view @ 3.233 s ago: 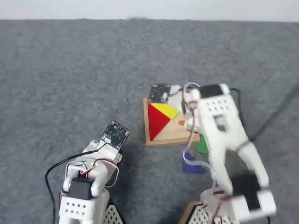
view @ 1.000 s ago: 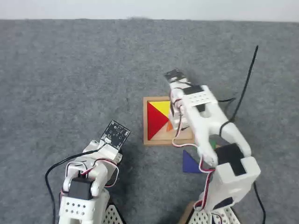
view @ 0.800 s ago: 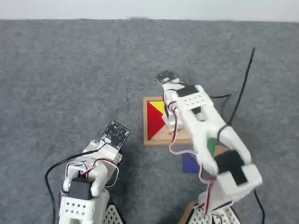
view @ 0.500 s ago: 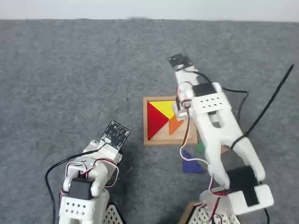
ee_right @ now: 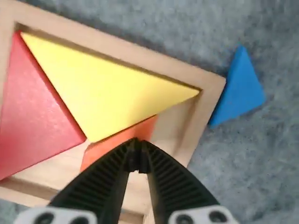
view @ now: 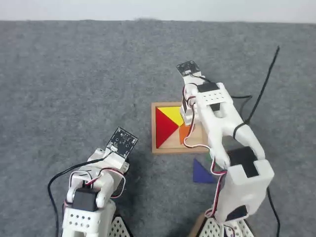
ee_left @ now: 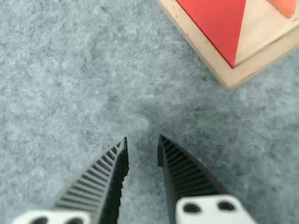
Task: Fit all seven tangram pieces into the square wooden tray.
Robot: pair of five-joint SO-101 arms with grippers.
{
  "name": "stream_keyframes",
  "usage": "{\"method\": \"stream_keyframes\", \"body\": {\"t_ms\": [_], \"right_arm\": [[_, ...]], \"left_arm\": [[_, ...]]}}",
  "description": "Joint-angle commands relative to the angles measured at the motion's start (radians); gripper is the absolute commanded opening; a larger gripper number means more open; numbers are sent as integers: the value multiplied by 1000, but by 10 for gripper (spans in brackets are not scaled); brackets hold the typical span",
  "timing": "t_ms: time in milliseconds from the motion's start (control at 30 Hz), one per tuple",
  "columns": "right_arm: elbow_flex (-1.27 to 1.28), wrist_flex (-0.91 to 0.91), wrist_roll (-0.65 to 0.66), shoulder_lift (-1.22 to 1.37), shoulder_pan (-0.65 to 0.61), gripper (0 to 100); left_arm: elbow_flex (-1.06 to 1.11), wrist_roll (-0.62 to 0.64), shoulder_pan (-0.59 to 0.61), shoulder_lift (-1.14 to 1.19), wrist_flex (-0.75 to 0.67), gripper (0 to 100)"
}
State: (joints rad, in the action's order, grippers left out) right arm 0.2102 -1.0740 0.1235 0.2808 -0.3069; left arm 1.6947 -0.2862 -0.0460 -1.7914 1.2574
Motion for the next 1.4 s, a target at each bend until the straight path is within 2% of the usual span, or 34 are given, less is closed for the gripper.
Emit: {"method": "stream_keyframes", "body": {"t_ms": [0, 300, 733, 900, 1033, 1167, 1267, 1367], "right_arm": [[-51, -51, 11, -5, -22, 9], [117, -84, -100, -143, -137, 9], [189, -4, -54, -225, -321, 9], [189, -10, -52, -259, -332, 9], [207, -56, -52, -397, -243, 9], [239, -139, 5, -526, -77, 13], [292, -200, 75, -564, 39, 13], [359, -245, 55, -565, 105, 13]], "left_arm": [[-12, -9, 6, -11, -2, 98], [-12, -9, 6, -11, -2, 98], [-12, -9, 6, -11, -2, 98], [-12, -9, 6, -11, -2, 98], [-12, -9, 6, -11, -2, 98], [-12, -9, 6, -11, -2, 98], [-12, -9, 6, -11, -2, 98], [-12, -9, 6, -11, -2, 98]]}}
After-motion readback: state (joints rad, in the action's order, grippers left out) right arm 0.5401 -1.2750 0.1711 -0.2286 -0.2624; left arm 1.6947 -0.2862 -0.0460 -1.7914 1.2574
